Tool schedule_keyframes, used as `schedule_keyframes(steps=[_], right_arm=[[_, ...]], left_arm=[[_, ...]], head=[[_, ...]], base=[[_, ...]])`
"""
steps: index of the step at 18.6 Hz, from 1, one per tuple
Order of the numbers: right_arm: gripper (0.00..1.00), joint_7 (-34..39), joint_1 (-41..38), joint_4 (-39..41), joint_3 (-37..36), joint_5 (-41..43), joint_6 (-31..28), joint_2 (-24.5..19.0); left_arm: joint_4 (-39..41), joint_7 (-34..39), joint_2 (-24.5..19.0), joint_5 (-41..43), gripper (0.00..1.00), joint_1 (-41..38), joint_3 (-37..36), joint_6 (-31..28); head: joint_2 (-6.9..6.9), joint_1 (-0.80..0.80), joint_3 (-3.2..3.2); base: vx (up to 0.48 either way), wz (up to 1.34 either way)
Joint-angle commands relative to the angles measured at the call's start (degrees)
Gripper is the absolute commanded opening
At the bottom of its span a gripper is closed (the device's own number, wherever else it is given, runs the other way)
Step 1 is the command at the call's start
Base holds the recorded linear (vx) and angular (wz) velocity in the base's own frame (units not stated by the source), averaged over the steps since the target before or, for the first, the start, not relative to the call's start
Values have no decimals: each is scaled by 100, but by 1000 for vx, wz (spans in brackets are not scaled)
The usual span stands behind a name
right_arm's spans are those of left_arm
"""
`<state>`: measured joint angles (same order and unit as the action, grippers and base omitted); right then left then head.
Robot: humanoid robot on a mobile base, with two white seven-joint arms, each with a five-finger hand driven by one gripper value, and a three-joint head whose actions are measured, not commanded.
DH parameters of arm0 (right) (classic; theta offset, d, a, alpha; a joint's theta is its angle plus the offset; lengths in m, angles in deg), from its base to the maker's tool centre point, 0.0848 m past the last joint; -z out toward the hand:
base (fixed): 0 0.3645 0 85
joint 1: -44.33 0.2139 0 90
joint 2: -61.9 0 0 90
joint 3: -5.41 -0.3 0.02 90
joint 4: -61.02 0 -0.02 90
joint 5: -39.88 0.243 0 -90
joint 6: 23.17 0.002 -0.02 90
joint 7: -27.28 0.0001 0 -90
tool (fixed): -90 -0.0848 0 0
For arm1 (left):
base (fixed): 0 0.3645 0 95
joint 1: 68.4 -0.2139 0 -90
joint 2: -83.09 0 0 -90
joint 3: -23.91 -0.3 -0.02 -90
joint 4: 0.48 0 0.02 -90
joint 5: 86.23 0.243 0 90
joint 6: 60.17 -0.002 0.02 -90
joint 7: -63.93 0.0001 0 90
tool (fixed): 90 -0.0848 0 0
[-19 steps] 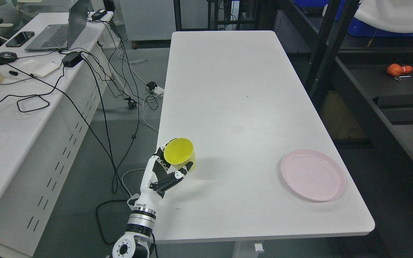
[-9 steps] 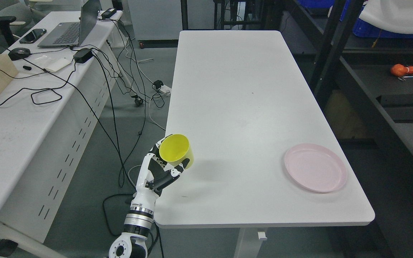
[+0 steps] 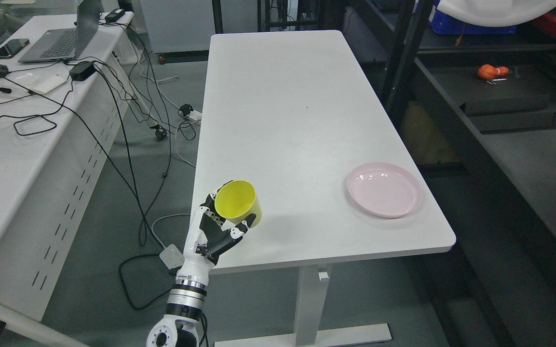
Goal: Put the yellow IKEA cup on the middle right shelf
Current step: 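Carry the cup in the left hand while turning toward the shelving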
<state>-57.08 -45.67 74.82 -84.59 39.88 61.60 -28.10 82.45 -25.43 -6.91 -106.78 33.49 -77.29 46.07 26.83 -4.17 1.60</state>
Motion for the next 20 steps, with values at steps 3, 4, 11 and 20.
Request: schedule_keyframes(steps=[3,4,11,20], right_arm=[[99,-1232,-62,0,97,141,-5,100],[99,-1232,-62,0,97,141,-5,100],[99,-1232,-62,0,97,141,-5,100],[99,-1232,-62,0,97,141,-5,100]], left_arm=[[83,6,-100,-1,1,-46,-14,2],[83,6,-100,-1,1,-46,-31,11],[92,6,-100,-1,1,-47,-14,90],[136,6,-100,-1,1,-38,-304,134]], head=[[0,0,0],[0,0,0],[0,0,0],[0,0,0]], base=[[-185,-449],[-217,-421],[-223,-374],[-227,-487]])
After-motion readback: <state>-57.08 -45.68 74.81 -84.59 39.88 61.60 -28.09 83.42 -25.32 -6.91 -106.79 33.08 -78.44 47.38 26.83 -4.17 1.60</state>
